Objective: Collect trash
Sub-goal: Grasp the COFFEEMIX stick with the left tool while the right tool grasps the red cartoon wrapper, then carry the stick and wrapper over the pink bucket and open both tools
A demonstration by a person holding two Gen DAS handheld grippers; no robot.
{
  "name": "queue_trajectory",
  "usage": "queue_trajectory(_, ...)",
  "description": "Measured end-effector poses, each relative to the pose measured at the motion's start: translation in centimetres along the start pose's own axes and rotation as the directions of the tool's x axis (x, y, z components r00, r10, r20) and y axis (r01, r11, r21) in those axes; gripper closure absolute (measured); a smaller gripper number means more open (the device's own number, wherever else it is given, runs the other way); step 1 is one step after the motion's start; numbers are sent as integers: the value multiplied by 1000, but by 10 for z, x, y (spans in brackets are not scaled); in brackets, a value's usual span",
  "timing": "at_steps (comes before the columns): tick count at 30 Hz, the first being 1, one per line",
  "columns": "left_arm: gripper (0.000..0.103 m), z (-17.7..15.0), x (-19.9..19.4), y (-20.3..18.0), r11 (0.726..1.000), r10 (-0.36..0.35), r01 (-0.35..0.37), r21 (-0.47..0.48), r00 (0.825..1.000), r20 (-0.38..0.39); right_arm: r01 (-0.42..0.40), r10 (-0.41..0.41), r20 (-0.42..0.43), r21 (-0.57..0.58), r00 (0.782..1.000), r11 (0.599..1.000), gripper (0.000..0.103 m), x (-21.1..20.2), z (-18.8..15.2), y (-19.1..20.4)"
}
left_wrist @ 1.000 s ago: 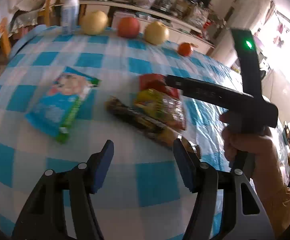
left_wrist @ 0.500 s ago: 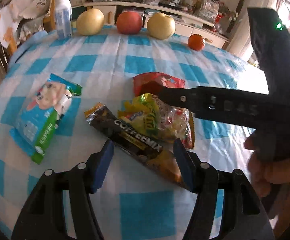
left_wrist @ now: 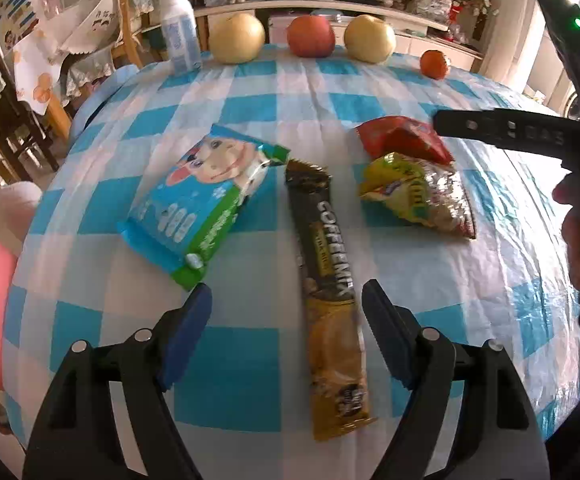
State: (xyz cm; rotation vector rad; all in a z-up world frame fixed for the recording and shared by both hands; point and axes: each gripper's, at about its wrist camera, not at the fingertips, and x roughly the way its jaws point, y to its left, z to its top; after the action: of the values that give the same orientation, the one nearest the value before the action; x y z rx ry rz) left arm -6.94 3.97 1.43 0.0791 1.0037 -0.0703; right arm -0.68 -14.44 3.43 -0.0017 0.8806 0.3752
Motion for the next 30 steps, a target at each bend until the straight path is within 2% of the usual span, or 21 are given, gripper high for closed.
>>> queue_trajectory(4, 27, 2, 6, -11, 1000, -3, 3, 17, 1000, 4, 53, -52, 18, -62, 999, 997, 26, 9, 3, 13)
queue_trajectory(6, 40, 3, 6, -17, 999, -13, 13, 29, 1000, 23, 56, -56, 5, -70, 998, 996, 26, 16, 4, 17)
queue_trajectory(10, 58, 6, 6, -24, 998, -35, 32, 53, 998, 49, 45, -49, -54, -79, 997, 996, 26, 33, 0, 19)
queue_trajectory(14, 78, 5, 5, -25, 997, -47, 42, 61, 996, 73, -22, 18, -79, -50, 997, 999, 40, 35, -1, 19)
queue_trajectory(18, 81, 3, 5, -22, 997, -64, 60, 51, 995, 81, -92, 85, -112, -53, 990, 994, 48, 35, -4, 26)
queue_trajectory(23, 83, 3, 3, -10, 993, -122, 122, 3, 989, 82, -95, 83, -126, -100, 989, 990, 48, 35, -7, 39)
queue_trajectory(26, 83, 3, 1, -2, 989, -142, 144, -22, 986, 87, -85, 70, -118, -119, 990, 989, 45, 37, -8, 44)
queue_trajectory(30, 83, 5, -6, 10, 984, -163, 170, -55, 981, 107, -74, 57, -114, -153, 992, 985, 35, 40, -9, 51)
